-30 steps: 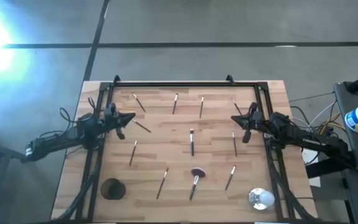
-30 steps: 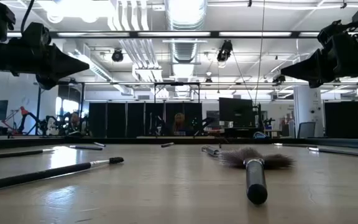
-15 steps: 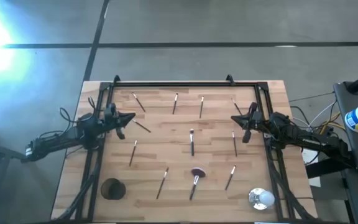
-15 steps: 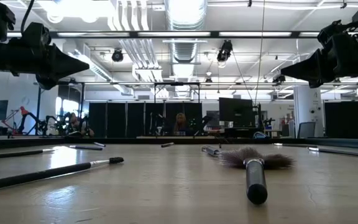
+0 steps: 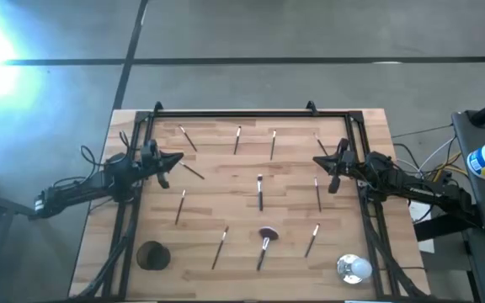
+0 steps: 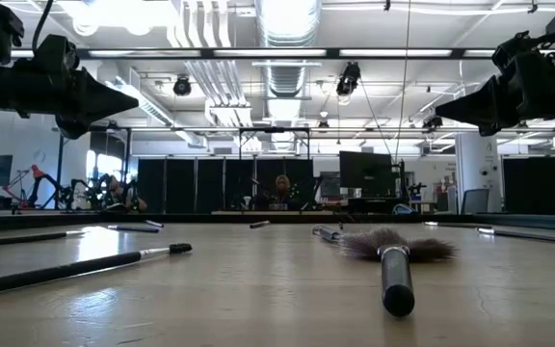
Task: Pick & Place Makeup Brushes
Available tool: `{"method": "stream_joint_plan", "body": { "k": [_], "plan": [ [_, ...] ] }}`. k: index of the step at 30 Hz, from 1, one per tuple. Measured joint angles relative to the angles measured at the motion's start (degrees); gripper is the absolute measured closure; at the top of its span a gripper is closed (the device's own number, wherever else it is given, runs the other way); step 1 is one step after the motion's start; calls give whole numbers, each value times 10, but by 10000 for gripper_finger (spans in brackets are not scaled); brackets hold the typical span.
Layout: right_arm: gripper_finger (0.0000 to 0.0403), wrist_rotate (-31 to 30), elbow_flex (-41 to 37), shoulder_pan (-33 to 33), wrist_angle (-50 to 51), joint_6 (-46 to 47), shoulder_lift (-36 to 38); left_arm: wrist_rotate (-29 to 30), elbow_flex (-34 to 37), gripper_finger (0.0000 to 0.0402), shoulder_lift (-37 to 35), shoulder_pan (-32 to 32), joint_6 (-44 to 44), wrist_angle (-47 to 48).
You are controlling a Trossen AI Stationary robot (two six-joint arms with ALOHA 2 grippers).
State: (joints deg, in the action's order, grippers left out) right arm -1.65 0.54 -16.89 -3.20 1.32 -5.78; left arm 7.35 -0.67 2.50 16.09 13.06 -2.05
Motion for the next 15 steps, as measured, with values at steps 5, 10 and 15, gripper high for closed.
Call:
{"method": "stream_joint_plan", "body": {
  "k": [5,10,15],
  "plan": [
    [394,0,0,0,0,-13,0,3,0,402,0,1,-71,0],
    [394,0,0,0,-7,9,0,4,0,402,0,1,-96,0],
    [394,0,0,0,-26,20,0,4,0,402,0,1,-43,-3]
  ]
}}
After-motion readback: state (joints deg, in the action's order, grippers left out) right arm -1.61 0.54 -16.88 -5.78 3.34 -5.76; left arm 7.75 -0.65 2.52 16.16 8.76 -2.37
